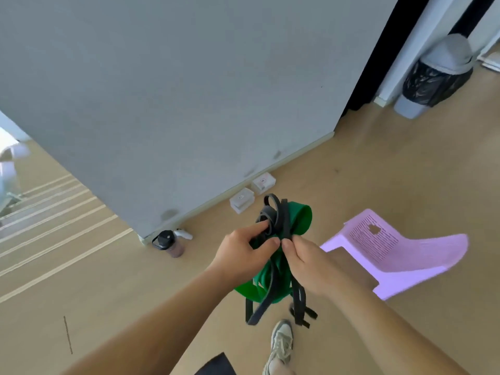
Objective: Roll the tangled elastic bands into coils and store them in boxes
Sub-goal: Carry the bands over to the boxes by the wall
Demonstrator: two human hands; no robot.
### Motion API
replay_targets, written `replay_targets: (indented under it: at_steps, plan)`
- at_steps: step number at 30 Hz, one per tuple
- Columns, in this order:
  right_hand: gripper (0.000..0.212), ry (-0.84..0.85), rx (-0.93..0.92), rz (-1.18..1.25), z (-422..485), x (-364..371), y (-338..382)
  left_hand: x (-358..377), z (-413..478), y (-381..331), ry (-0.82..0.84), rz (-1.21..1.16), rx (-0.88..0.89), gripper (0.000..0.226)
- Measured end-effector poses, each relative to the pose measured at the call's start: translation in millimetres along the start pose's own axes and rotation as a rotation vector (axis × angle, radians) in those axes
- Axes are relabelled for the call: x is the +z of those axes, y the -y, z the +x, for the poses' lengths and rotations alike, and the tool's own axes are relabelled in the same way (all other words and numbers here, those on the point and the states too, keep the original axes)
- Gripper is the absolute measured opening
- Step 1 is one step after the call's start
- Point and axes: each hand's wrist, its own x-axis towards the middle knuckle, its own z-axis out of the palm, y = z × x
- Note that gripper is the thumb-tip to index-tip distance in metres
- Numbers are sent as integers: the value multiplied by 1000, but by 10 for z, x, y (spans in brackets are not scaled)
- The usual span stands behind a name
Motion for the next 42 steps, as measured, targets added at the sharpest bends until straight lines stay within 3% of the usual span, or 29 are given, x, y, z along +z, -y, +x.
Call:
replay_targets:
  at_steps: [7, 12, 19, 26, 33, 42]
  plan:
    - [41, 161, 11, -64, 1388, -1044, -186, -6, 1430, -639, 0, 71, -63, 44]
    - [42, 233, 20, -55, 2547, -1459, -257, -94, 2603, -646, -16, 79, -99, 31]
    - [41, 293, 44, -133, 4124, -1919, -253, -160, 4148, -535, -56, 18, -187, 43]
    - [39, 472, 29, -185, 5365, -2320, -416, -75, 5214, -521, -110, -58, -323, 44]
    - [38, 678, -31, -264, 6819, -2246, -1273, 652, 6238, -178, -294, -195, -539, 16]
    - [54, 910, 7, -486, 7854, -1378, -2494, 1774, 6953, 965, -392, -358, -812, 25]
